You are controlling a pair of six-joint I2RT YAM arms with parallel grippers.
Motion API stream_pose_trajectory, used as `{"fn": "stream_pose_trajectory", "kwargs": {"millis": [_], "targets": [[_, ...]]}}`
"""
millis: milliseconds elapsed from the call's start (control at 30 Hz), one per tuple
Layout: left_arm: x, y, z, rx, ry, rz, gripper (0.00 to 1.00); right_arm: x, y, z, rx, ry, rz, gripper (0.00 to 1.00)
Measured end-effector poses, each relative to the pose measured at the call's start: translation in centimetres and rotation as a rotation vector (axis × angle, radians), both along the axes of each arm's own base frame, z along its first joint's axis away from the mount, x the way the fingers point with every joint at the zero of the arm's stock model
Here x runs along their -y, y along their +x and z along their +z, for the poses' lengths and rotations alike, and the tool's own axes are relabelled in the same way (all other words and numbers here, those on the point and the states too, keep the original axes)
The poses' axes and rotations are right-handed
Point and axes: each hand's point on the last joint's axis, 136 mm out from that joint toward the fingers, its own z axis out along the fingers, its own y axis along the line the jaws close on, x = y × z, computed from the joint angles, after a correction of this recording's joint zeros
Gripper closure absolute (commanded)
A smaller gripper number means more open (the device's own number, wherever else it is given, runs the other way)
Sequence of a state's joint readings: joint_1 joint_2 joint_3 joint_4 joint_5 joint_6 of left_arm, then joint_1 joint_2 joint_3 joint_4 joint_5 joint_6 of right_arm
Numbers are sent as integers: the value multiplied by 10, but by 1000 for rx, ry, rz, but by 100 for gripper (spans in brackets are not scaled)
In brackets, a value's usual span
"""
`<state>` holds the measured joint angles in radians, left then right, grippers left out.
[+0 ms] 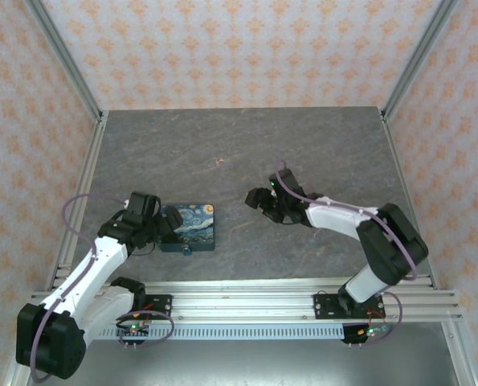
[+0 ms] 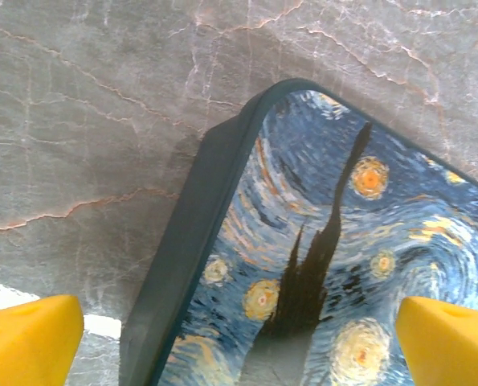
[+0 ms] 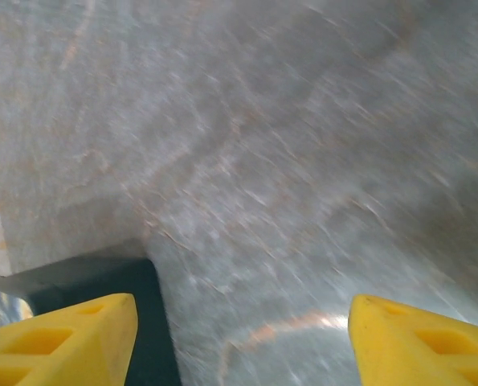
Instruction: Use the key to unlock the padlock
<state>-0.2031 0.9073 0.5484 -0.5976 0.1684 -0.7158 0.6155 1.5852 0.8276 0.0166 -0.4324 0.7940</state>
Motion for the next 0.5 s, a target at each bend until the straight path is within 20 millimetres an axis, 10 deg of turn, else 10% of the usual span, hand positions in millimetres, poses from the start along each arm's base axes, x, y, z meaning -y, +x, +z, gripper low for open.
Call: {"fn": "stream_pose_trajectory", "kwargs": {"millis": [500], "targets": [[-7,11,19,47,-13,107,0,-81,150,23,171,-307,226,59]]}}
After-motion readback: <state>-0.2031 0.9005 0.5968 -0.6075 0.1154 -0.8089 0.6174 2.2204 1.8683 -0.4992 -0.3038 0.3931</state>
